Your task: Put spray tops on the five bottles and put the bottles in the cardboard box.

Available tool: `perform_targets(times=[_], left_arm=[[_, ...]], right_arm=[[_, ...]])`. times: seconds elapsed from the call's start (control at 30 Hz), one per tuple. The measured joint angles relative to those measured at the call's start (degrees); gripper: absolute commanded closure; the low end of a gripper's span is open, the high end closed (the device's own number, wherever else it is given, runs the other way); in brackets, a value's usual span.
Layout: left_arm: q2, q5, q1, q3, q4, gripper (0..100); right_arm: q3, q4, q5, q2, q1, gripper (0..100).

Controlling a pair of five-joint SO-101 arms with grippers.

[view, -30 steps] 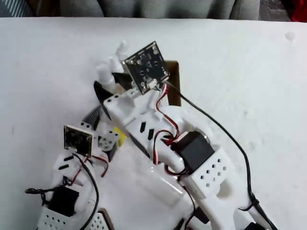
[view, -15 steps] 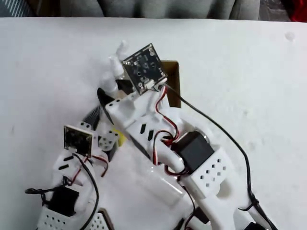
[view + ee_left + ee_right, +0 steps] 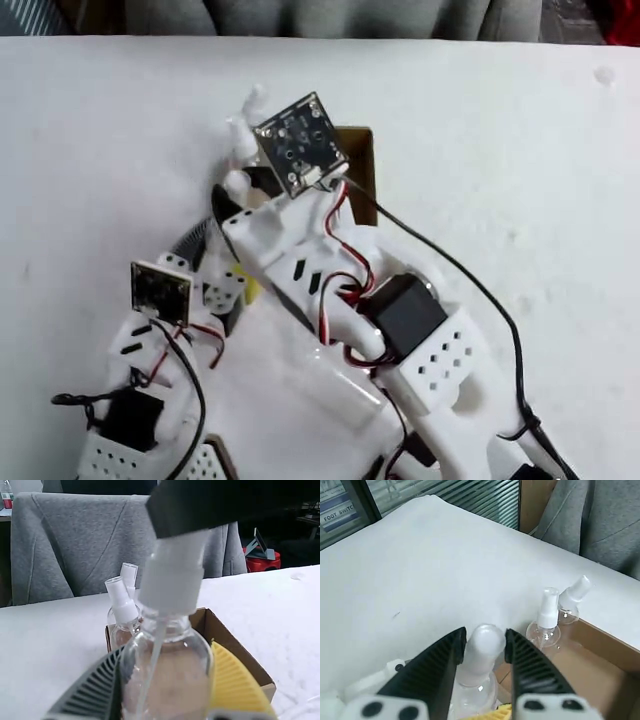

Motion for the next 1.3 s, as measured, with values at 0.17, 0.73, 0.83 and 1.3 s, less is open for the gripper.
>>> perform_targets(times=[0.17,0.73,0.83,1.3], left_arm=[[0.0,0.0,0.0,0.0,0.0,98],[0.0,0.0,0.2,0.0,0.0,98],[0.0,0.0,0.2,0.0,0.0,98],[0.1,0.0,0.1,1.2,0.1,98]], right_arm=[[-2.5,0.0,0.0,0.0,0.0,97.0],[-5.9,12.7,0.0,-7.4,0.4,98.3],[-5.9,14.2,-0.2,-7.5,3.1,98.3],[10.4,-8.2,-0.2,-3.1,13.3,98.3]])
